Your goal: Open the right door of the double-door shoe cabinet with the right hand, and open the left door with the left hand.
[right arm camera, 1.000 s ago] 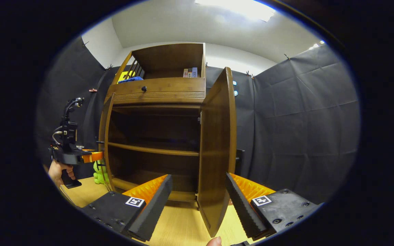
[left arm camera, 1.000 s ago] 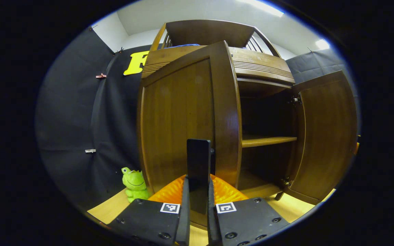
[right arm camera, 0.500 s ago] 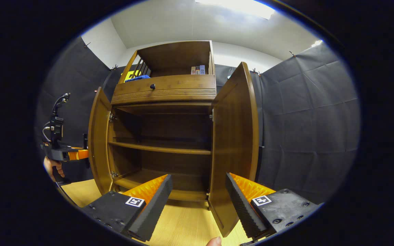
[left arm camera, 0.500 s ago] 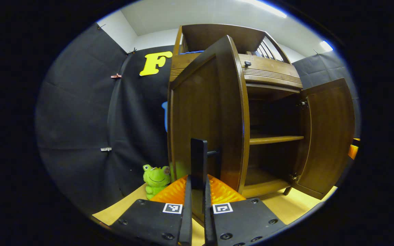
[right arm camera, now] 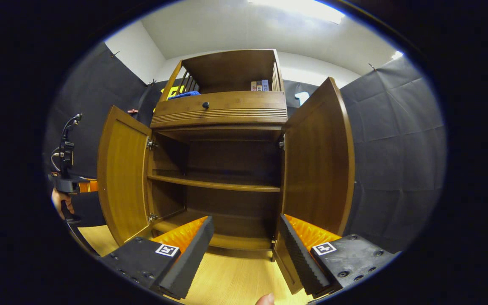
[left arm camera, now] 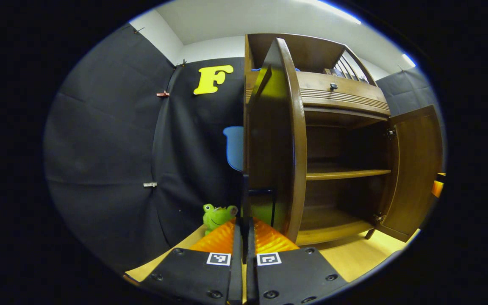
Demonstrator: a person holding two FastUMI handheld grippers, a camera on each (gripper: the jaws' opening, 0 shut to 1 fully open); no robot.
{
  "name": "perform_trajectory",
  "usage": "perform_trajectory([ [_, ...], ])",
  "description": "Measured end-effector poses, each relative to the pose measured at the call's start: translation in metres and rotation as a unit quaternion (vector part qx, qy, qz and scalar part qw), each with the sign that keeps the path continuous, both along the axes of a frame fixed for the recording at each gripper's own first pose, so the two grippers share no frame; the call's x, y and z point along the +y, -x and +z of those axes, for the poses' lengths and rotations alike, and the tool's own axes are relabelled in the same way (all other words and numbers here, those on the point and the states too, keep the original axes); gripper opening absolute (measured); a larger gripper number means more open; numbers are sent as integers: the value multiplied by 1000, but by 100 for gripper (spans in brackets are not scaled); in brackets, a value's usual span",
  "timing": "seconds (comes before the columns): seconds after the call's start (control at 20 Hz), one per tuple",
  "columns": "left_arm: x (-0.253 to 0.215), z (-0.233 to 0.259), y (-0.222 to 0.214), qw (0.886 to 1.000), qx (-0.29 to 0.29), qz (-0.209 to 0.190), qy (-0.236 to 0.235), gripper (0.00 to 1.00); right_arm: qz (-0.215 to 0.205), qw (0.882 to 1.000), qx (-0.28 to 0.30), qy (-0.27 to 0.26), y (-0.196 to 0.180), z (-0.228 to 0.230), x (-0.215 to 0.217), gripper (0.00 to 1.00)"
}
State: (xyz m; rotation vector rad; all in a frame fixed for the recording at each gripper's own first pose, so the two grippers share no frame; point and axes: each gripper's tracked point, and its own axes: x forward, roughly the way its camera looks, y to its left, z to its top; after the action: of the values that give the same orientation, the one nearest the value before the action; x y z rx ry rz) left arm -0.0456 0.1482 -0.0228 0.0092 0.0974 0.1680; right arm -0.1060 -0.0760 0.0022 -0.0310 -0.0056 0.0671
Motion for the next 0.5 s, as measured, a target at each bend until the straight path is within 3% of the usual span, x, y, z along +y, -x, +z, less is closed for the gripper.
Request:
perform_trajectory([
  [0.1, 8, -2, 2, 1000, -1, 0, 0, 5, 4, 1000, 0, -2, -1, 0, 8, 96],
  [0.5, 31, 2, 24, 1000, -1, 6, 5, 5, -11, 1000, 5, -7, -6, -4, 16, 100],
])
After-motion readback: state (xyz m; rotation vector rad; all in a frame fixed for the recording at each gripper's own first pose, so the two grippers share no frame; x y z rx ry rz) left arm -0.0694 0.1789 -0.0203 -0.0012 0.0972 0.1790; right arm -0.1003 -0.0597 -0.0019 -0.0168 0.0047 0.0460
